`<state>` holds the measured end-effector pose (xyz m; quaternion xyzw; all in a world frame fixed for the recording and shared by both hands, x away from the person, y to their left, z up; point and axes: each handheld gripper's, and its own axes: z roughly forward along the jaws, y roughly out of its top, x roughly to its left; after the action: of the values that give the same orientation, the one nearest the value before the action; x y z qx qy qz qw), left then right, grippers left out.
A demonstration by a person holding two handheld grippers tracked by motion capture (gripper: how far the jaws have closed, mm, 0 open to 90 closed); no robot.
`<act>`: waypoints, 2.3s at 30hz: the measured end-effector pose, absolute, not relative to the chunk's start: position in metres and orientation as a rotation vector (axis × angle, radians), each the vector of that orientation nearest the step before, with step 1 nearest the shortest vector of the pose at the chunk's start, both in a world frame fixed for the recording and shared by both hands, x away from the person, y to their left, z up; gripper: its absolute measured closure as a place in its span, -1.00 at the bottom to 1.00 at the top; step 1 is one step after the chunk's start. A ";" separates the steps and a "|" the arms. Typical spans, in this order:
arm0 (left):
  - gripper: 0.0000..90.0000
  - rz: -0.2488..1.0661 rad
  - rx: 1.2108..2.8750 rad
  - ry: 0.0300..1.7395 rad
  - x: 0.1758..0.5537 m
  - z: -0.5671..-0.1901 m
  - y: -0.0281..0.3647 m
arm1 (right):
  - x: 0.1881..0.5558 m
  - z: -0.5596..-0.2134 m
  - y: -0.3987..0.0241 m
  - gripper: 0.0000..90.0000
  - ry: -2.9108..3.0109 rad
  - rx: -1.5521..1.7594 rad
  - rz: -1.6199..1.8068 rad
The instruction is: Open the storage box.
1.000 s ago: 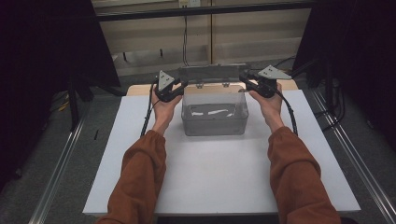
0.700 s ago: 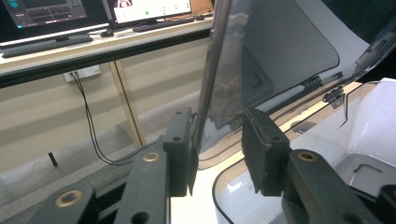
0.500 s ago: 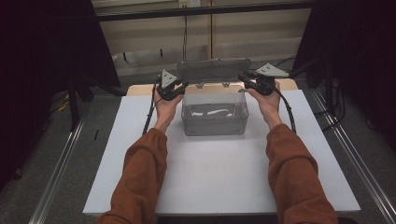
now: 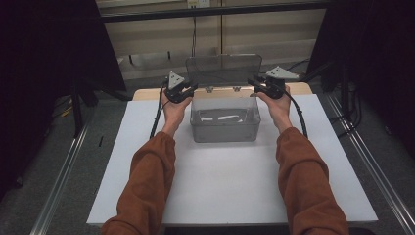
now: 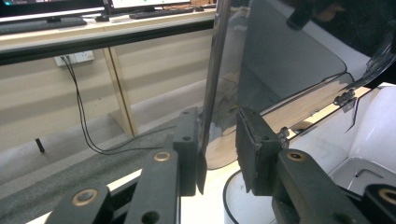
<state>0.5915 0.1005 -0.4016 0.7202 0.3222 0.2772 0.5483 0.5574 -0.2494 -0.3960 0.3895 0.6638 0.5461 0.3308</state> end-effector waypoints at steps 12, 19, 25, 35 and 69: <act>0.60 0.618 1.703 0.836 0.598 -0.398 0.098 | 0.567 -0.410 -0.249 0.57 1.752 1.089 1.388; 0.61 0.593 1.708 0.854 0.603 -0.399 0.099 | 0.571 -0.408 -0.251 0.62 1.767 1.114 1.404; 0.53 0.573 1.703 0.898 0.608 -0.399 0.094 | 0.575 -0.408 -0.252 0.65 1.769 1.150 1.413; 0.52 0.480 1.709 0.935 0.614 -0.403 0.097 | 0.581 -0.407 -0.254 0.65 1.771 1.236 1.456; 0.33 0.404 1.777 1.043 0.626 -0.397 0.092 | 0.594 -0.406 -0.253 0.53 1.793 1.501 1.464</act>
<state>0.6257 0.0923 -0.3971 0.7341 0.4310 0.1670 0.4975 0.5943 -0.2534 -0.4061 0.5341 0.6379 0.5212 0.1903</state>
